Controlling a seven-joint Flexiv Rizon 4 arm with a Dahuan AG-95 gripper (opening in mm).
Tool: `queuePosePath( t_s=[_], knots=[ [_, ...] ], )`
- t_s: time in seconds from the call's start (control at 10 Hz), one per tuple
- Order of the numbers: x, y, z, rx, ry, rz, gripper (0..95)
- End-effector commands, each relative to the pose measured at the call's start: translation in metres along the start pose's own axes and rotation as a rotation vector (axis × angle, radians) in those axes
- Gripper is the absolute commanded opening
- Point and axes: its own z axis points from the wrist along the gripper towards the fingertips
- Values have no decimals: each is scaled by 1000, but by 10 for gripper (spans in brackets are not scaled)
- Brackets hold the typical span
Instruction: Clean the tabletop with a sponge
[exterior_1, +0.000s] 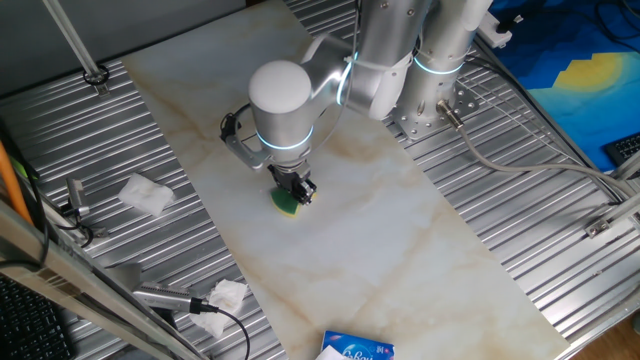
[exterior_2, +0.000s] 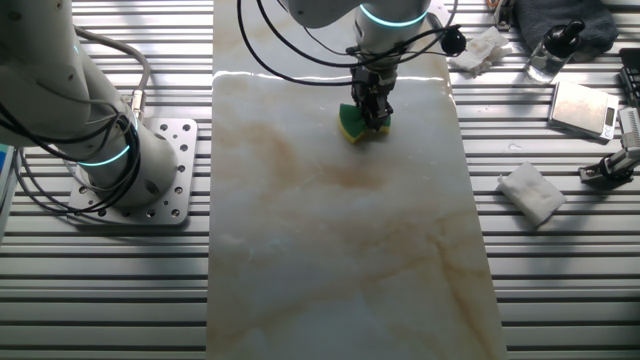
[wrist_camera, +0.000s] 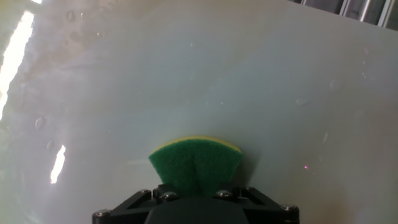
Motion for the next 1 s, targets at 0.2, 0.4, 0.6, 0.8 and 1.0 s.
queuePosePath(
  t_s=[0.2,0.4,0.6,0.8,1.0],
  knots=[
    [-3,-2,0,1,0,4,380],
    [-7,-4,0,1,0,6,380],
    [-13,-6,-1,0,2,8,380],
    [-16,-8,-1,1,1,9,380],
    [-19,-13,0,-1,-1,7,380]
  ],
)
